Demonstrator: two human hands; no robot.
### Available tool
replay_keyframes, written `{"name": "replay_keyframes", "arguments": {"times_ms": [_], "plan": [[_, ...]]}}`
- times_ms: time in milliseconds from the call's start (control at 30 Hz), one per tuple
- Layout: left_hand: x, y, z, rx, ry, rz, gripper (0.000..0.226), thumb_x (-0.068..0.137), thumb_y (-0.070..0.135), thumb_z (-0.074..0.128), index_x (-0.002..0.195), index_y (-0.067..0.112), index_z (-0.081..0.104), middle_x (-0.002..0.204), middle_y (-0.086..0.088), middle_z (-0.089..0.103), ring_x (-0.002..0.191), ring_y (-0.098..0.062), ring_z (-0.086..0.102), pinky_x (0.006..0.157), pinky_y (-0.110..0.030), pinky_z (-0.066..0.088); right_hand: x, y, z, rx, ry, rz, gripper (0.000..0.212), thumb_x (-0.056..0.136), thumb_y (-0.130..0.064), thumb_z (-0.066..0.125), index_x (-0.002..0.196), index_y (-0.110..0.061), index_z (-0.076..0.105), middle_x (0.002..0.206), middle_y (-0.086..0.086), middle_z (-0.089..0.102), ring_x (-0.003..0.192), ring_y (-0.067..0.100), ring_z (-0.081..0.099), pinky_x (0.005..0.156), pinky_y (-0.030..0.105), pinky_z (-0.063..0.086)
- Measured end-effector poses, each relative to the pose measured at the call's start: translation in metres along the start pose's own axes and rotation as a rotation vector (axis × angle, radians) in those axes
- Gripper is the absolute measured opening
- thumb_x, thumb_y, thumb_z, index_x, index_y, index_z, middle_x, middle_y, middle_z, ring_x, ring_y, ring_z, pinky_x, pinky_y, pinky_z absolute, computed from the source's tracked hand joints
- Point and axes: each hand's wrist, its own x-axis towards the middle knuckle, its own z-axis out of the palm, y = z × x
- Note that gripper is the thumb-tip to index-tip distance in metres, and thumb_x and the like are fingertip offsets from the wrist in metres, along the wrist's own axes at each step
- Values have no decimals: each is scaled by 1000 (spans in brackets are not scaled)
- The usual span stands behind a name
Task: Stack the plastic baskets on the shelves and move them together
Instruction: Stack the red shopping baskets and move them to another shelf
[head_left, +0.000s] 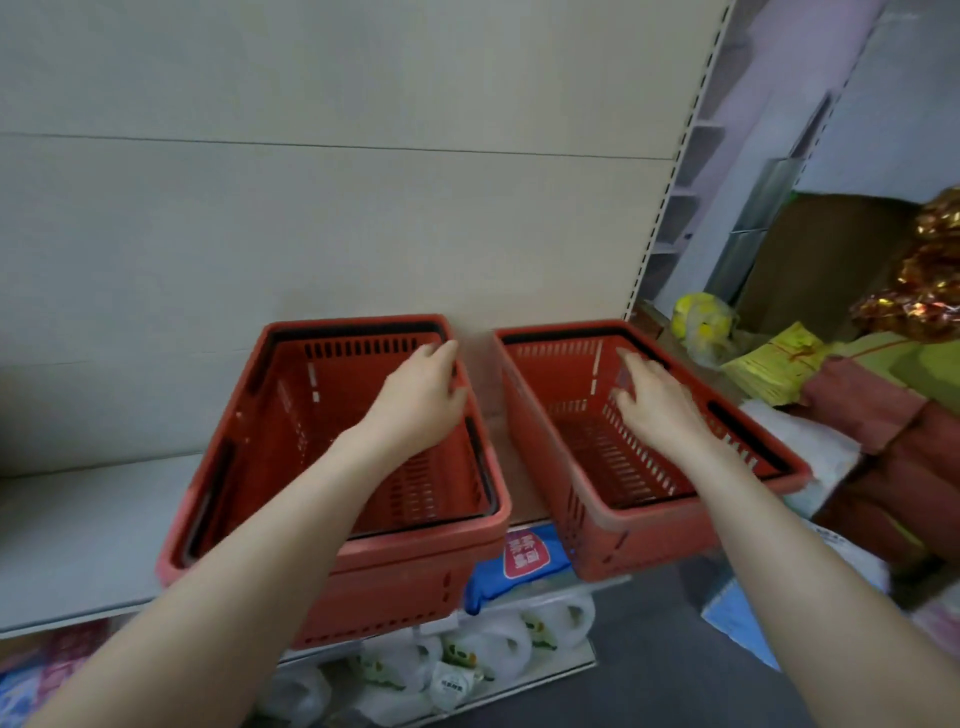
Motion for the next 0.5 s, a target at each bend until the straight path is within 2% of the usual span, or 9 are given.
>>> {"name": "replay_keyframes", "arguments": {"times_ms": [100,200,300,400,500], "plan": [[43,54,52,-8,-130,-40,62,93,26,53,147,6,32,139,-22,50,133,-35,42,103,-36,36,27,51,-14,-85,-26,47,59,96,-22,50,151,-15,30,134,23,51,118,43,54,93,45,44],[77,75,98,-1,-255,-169,67,94,31,53,150,9,25,148,-21,40,138,-36,37,107,-36,34,57,98,-15,-129,-56,99,59,96,-23,49,150,-17,28,131,25,52,113,44,57,86,44,47],[96,72,127,68,-315,-332,58,95,36,51,143,8,34,141,-20,48,127,-38,49,96,-38,42,88,130,-4,-108,-169,188,56,96,-27,47,149,-21,28,142,22,44,118,42,54,85,43,48],[102,71,137,-9,-338,-445,43,96,30,49,131,6,50,129,-17,60,116,-35,59,84,-35,45,114,158,18,-47,-308,198,52,92,-35,48,141,-29,32,134,17,55,112,37,60,84,40,50],[102,72,142,-108,-322,-480,31,93,20,50,117,7,65,117,-14,69,105,-31,66,84,-34,52,135,188,45,-24,-289,172,45,87,-46,41,131,-34,42,126,14,63,106,35,64,85,44,52]]}}
